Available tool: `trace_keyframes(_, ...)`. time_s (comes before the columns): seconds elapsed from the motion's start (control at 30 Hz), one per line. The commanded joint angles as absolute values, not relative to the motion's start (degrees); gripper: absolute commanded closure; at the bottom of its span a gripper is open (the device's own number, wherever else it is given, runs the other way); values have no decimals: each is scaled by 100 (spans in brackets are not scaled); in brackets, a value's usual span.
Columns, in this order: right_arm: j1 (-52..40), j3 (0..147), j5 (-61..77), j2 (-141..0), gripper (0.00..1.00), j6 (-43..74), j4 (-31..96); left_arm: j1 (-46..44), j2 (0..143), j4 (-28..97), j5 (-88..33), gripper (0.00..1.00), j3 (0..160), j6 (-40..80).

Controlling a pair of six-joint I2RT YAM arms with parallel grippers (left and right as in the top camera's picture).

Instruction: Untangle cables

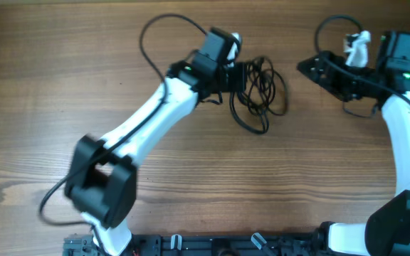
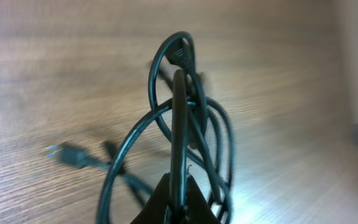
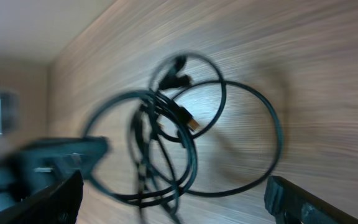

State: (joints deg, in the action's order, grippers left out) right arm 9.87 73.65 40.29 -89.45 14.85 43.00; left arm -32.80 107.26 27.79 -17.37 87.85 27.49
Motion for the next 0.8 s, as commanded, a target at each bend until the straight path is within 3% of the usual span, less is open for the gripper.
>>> trace_keyframes(0.0,561,7454,4230,-8866,8,1531,4029,-3096,10208,2724,-2672,96,8967,2950)
trace_keyframes(0.17,130,7454,4254,-8866,21,1968,3524,-2803,10092,2600,-3529,96,8965,3205)
trace_keyframes(0.33,-141,7454,4250,-8866,31,2102,3321,-2746,10092,2615,-3507,96,8965,3221)
trace_keyframes(0.47,-351,7454,4136,-8873,48,2102,3109,-2746,10092,2615,-3507,96,8965,3221)
trace_keyframes(0.67,-714,7452,3269,-8921,63,2097,3087,-2746,10095,2617,-3492,96,8965,3221)
trace_keyframes(0.77,-849,7450,3070,-9072,67,2093,3111,-2746,10095,2615,-3489,96,8965,3221)
